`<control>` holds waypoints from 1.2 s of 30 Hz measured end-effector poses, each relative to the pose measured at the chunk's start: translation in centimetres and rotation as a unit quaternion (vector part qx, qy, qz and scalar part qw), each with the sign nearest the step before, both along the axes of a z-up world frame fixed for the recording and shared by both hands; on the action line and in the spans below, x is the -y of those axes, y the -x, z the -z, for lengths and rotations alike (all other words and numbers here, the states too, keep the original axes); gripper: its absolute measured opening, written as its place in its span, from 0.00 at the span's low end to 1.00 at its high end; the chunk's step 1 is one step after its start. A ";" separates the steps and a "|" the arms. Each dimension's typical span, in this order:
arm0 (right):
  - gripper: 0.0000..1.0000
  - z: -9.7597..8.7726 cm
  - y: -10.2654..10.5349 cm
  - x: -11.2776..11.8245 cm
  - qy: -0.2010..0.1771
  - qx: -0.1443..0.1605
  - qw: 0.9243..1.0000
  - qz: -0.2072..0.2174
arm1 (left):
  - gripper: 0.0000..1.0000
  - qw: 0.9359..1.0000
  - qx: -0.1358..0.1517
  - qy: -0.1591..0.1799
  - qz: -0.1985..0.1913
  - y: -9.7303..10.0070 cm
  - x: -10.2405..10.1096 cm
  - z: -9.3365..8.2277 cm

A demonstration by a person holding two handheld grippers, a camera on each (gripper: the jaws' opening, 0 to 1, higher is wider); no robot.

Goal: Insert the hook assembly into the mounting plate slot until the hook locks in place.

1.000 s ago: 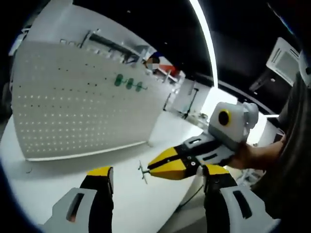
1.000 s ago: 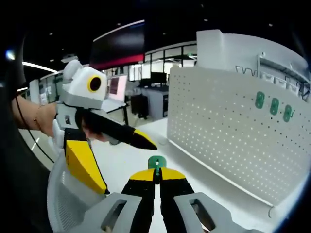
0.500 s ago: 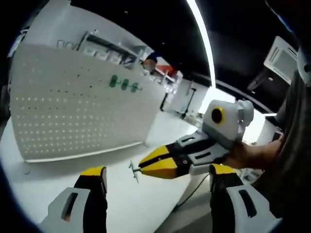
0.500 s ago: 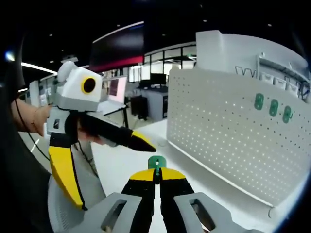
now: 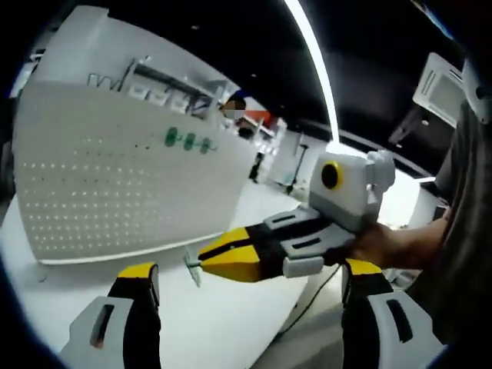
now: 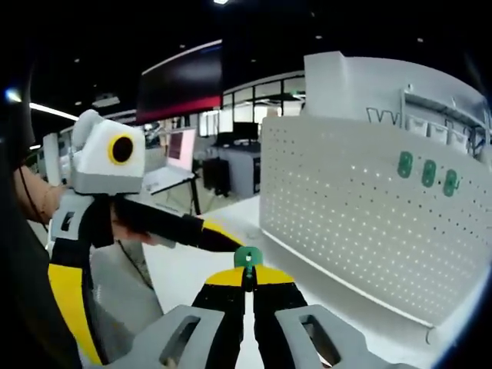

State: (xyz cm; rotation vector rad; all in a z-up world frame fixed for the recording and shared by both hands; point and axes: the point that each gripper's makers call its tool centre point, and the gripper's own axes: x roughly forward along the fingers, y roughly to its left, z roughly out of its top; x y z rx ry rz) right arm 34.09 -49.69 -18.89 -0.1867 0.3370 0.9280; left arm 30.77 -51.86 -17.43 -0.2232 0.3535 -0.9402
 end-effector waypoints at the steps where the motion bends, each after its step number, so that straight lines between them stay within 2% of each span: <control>1: 0.00 0.0 -0.1 0.0 0.000 0.001 1.000 0.002 | 1.00 1.000 0.010 -0.007 -0.005 -0.2 -0.2 -0.1; 4: 0.00 -0.2 -0.4 0.2 -0.007 0.003 1.000 0.014 | 1.00 1.000 0.015 -0.004 -0.013 -0.4 -0.4 -0.3; 8: 0.00 -1.1 -1.2 0.8 -0.019 0.020 0.999 0.044 | 1.00 0.999 0.025 -0.010 -0.031 -0.9 -1.0 -0.4; 16: 0.00 -2.5 -3.1 3.0 -0.037 0.046 0.993 0.102 | 1.00 0.996 0.050 -0.040 -0.057 -1.5 -2.1 -0.2; 21: 0.00 -2.7 -4.3 4.3 -0.037 0.052 0.990 0.122 | 1.00 0.996 0.046 -0.025 -0.068 -2.0 -2.5 -0.4; 25: 0.00 -2.9 -4.9 4.8 -0.035 0.057 0.989 0.134 | 1.00 0.996 0.048 -0.029 -0.073 -2.2 -2.7 -0.3; 36: 0.00 -4.6 -8.5 8.0 -0.056 0.086 0.975 0.197 | 1.00 0.994 0.046 -0.025 -0.096 -3.3 -4.5 -0.7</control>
